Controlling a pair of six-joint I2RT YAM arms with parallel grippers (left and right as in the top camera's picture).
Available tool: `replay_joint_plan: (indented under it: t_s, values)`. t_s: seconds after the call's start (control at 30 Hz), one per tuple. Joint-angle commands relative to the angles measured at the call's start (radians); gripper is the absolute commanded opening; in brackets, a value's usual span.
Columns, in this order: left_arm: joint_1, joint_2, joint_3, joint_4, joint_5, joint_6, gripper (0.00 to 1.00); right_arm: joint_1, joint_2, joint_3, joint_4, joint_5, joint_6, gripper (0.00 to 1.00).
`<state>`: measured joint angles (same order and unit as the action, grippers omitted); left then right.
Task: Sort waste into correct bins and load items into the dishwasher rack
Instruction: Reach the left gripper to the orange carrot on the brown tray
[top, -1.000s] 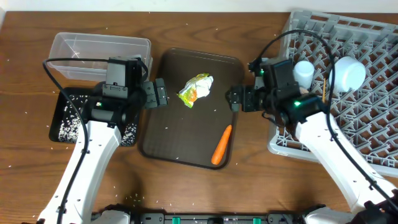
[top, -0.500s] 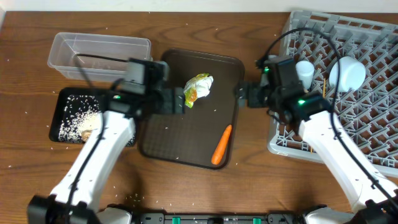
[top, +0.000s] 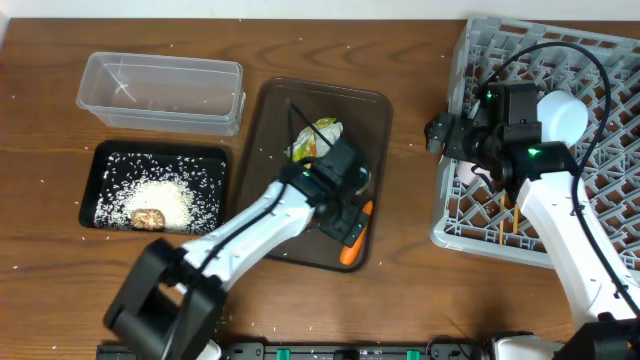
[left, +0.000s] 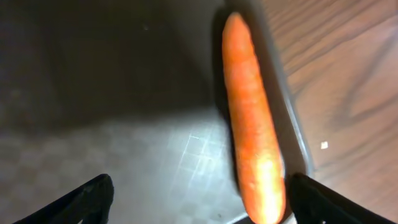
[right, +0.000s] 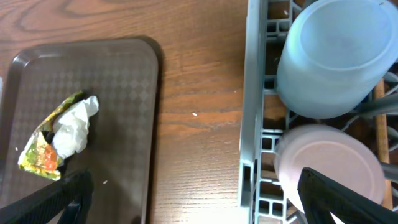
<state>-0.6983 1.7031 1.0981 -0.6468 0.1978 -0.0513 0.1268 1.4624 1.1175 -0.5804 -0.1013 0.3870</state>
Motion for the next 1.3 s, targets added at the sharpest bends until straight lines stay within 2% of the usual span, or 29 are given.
replay_joint_plan:
  t_s: [0.0, 0.53, 0.77, 0.9, 1.07, 1.27]
  values:
    - [-0.006, 0.010, 0.008, 0.000, -0.048, 0.033, 0.87, -0.006, 0.000, 0.000, -0.005, -0.012, 0.012, 0.99]
    - [-0.006, 0.035, 0.008, -0.019, 0.134, 0.306, 0.87, -0.006, 0.000, 0.000, -0.023, -0.012, 0.013, 0.99]
    - [-0.020, 0.055, 0.019, -0.025, 0.126, 0.309, 0.79, -0.006, 0.000, 0.000, -0.026, -0.011, 0.013, 0.99]
    - [-0.047, 0.090, 0.058, -0.061, 0.103, 0.320, 0.71, -0.006, 0.000, 0.000, -0.026, -0.011, 0.013, 0.99]
    - [-0.107, 0.176, 0.146, -0.137, 0.021, 0.320, 0.70, -0.006, 0.000, 0.000, -0.026, -0.011, 0.013, 0.99]
    - [-0.117, 0.249, 0.223, -0.202, 0.000, 0.315, 0.59, -0.006, 0.000, 0.000, -0.045, -0.011, 0.012, 0.99]
